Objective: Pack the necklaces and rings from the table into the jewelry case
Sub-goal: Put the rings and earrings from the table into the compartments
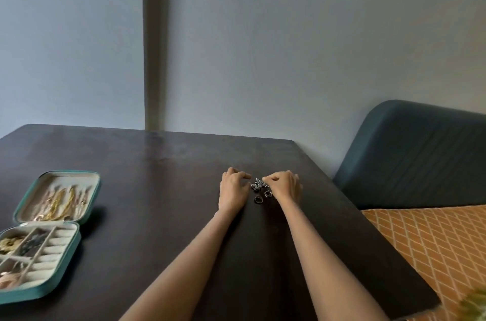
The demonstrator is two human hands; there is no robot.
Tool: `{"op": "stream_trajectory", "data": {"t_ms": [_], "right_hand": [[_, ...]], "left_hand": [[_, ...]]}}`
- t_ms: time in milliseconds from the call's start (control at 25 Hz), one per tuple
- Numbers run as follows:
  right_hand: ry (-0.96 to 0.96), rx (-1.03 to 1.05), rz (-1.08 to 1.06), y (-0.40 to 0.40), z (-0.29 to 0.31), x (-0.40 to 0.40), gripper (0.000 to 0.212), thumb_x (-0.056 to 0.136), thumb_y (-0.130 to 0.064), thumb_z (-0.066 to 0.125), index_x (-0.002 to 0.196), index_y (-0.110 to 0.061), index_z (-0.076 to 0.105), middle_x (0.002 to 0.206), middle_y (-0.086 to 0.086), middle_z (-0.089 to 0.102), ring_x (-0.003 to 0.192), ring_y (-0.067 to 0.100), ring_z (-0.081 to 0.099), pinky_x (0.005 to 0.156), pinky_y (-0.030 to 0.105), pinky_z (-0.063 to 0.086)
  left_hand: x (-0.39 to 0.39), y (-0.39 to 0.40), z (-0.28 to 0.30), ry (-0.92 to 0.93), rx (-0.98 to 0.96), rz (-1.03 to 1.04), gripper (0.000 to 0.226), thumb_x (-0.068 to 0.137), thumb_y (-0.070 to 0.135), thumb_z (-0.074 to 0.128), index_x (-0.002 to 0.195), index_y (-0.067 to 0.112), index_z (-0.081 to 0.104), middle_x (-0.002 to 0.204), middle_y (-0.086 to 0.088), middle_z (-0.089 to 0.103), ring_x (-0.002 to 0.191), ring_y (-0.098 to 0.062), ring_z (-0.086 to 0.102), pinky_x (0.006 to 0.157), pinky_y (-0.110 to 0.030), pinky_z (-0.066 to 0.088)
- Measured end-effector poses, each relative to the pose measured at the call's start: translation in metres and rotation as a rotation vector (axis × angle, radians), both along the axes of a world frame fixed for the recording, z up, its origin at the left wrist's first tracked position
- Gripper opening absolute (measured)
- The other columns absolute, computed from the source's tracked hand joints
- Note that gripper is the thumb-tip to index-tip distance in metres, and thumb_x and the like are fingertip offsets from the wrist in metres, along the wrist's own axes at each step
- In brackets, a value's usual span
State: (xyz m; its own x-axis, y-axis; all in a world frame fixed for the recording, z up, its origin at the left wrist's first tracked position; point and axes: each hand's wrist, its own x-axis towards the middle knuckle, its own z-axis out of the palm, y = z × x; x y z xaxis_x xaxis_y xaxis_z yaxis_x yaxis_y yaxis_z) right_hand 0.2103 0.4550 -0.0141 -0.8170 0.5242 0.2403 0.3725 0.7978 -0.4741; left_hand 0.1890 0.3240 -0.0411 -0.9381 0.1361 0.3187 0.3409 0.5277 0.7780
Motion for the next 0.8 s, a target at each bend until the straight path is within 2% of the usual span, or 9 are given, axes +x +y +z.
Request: {"op": "stream_trajectory", "data": {"t_ms": [200, 280, 360, 440, 480, 560, 680, 800], "right_hand": [[-0.052, 0.036, 0.065, 0.000, 0.001, -0.004, 0.015, 0.083, -0.033, 0.062, 0.091, -0.031, 0.075, 0.114, 0.002, 0.062, 0.114, 0.027, 0.047, 0.094, 0.035, 0.040], [-0.037, -0.009, 0.067, -0.004, 0.001, -0.005, 0.016, 0.082, -0.032, 0.061, 0.088, -0.029, 0.075, 0.112, 0.002, 0.063, 0.115, 0.027, 0.048, 0.094, 0.036, 0.040], [0.096, -0.246, 0.065, -0.007, 0.006, -0.007, 0.015, 0.078, -0.031, 0.062, 0.077, -0.023, 0.074, 0.095, 0.000, 0.069, 0.105, 0.024, 0.055, 0.085, 0.035, 0.046], [0.227, -0.587, 0.105, -0.009, 0.020, -0.006, 0.015, 0.079, -0.026, 0.064, 0.067, -0.019, 0.068, 0.068, -0.001, 0.062, 0.075, 0.019, 0.057, 0.064, 0.030, 0.047], [0.247, -0.716, 0.128, -0.010, 0.027, -0.005, 0.014, 0.081, -0.024, 0.064, 0.069, -0.018, 0.065, 0.064, -0.002, 0.055, 0.064, 0.015, 0.052, 0.057, 0.028, 0.041], [0.244, -0.891, 0.191, -0.010, 0.038, -0.002, 0.011, 0.084, -0.019, 0.062, 0.074, -0.013, 0.063, 0.068, -0.001, 0.053, 0.059, 0.010, 0.046, 0.054, 0.024, 0.037], [0.240, -1.018, 0.298, -0.015, 0.050, 0.003, 0.013, 0.086, -0.012, 0.057, 0.074, -0.011, 0.060, 0.070, 0.003, 0.062, 0.057, 0.009, 0.050, 0.052, 0.021, 0.042], [0.167, -1.018, 0.345, -0.023, 0.057, 0.009, 0.010, 0.087, -0.013, 0.057, 0.077, -0.012, 0.061, 0.069, 0.003, 0.063, 0.053, 0.008, 0.048, 0.050, 0.020, 0.034]], "left_hand": [[0.000, 0.000, -0.001, 0.011, -0.001, -0.016, 0.026, 0.090, 0.012, 0.055, 0.111, 0.013, 0.069, 0.114, -0.006, 0.054, 0.114, -0.022, 0.045, 0.094, -0.025, 0.034], [0.001, -0.001, 0.000, 0.004, 0.015, -0.026, 0.025, 0.090, 0.014, 0.055, 0.111, 0.014, 0.068, 0.114, -0.006, 0.055, 0.114, -0.022, 0.045, 0.094, -0.025, 0.035], [0.002, -0.001, 0.003, -0.007, 0.066, -0.039, 0.025, 0.090, 0.015, 0.055, 0.111, 0.015, 0.068, 0.113, -0.004, 0.054, 0.114, -0.019, 0.045, 0.094, -0.026, 0.037], [0.002, -0.003, 0.004, -0.027, 0.164, -0.061, 0.024, 0.089, 0.015, 0.057, 0.109, 0.017, 0.069, 0.109, -0.001, 0.054, 0.112, -0.018, 0.048, 0.093, -0.027, 0.039], [0.002, -0.005, 0.004, -0.030, 0.226, -0.073, 0.023, 0.088, 0.014, 0.058, 0.108, 0.018, 0.069, 0.107, 0.000, 0.054, 0.109, -0.017, 0.050, 0.092, -0.027, 0.041], [0.002, -0.008, 0.004, -0.023, 0.357, -0.072, 0.021, 0.087, 0.013, 0.060, 0.104, 0.019, 0.070, 0.104, 0.002, 0.058, 0.102, -0.016, 0.056, 0.089, -0.026, 0.043], [0.003, -0.011, 0.007, -0.051, 0.535, -0.056, 0.015, 0.087, 0.015, 0.062, 0.099, 0.020, 0.070, 0.102, 0.005, 0.066, 0.096, -0.013, 0.059, 0.085, -0.024, 0.046], [0.006, -0.017, 0.011, -0.142, 0.733, -0.128, 0.012, 0.088, 0.018, 0.063, 0.096, 0.023, 0.069, 0.096, 0.004, 0.071, 0.090, -0.011, 0.061, 0.079, -0.019, 0.046]]}}
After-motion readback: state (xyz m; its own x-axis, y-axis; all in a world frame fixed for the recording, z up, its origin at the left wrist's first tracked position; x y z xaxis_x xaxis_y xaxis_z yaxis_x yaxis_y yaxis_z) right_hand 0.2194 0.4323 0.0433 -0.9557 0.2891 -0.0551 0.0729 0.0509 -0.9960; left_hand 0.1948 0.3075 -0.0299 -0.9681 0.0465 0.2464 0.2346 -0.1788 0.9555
